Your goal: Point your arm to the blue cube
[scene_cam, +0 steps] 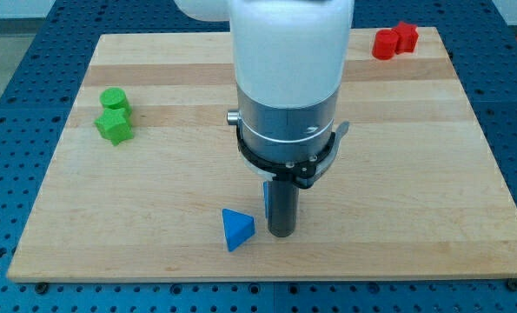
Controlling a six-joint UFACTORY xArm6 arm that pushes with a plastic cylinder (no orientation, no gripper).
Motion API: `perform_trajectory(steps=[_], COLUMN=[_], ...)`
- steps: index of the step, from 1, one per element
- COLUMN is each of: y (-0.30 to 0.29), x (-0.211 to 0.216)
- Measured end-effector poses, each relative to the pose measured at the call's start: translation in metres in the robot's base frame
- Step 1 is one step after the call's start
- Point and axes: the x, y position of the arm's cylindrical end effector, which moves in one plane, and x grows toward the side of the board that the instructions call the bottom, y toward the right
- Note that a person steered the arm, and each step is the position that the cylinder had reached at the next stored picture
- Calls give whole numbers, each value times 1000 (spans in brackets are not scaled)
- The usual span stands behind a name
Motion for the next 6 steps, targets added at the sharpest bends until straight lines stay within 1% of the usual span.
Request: perform_trajectory(steps=[1, 2, 3, 5, 6], y=[6, 39, 58, 59, 44], x=[0, 0, -4, -19, -19])
